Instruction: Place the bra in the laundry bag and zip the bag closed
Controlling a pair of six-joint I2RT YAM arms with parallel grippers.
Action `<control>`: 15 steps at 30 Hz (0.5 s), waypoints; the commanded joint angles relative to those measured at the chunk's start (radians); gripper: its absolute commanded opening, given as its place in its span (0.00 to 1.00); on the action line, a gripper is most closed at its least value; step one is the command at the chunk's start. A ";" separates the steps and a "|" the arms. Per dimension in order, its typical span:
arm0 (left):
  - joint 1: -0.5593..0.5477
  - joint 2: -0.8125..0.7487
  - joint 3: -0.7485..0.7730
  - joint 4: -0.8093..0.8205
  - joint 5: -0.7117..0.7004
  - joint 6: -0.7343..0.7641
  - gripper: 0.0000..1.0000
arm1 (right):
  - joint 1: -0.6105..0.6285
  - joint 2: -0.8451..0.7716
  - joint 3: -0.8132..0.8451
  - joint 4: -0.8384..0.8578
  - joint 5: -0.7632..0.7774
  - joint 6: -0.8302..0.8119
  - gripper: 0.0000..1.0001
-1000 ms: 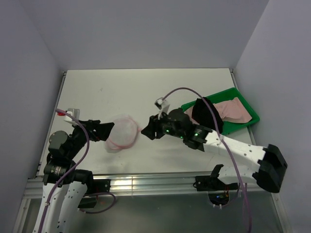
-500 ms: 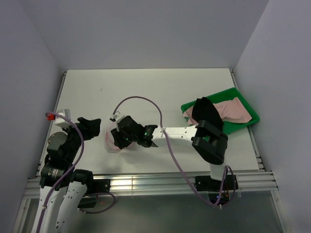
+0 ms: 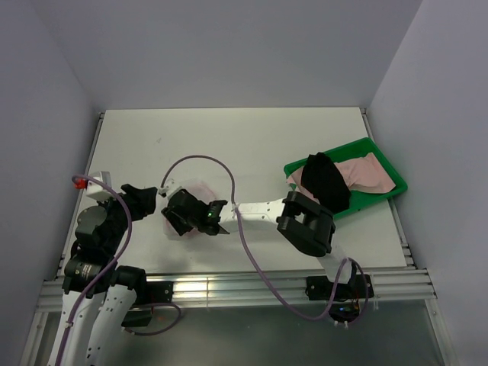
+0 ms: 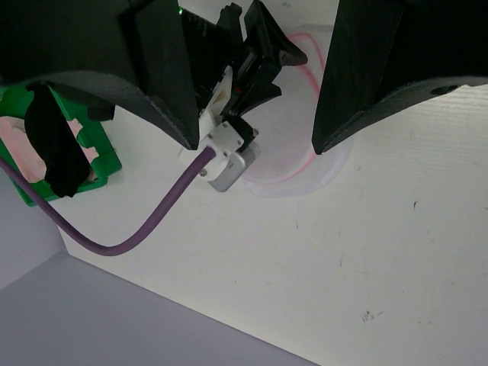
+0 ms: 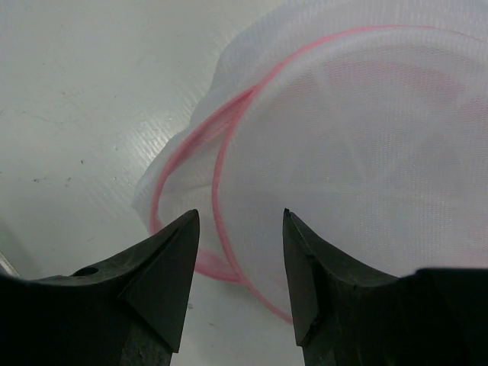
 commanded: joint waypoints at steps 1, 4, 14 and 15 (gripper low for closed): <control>-0.002 -0.002 0.034 0.016 -0.008 -0.005 0.68 | 0.039 0.021 0.053 -0.013 0.108 -0.071 0.56; 0.000 0.014 0.034 0.015 -0.008 -0.005 0.68 | 0.050 0.044 0.072 -0.035 0.140 -0.079 0.56; 0.010 0.000 0.031 0.018 -0.006 -0.007 0.69 | 0.067 0.076 0.080 -0.026 0.246 -0.139 0.42; 0.013 -0.002 0.031 0.016 -0.012 -0.007 0.69 | 0.070 0.073 0.075 -0.026 0.255 -0.136 0.39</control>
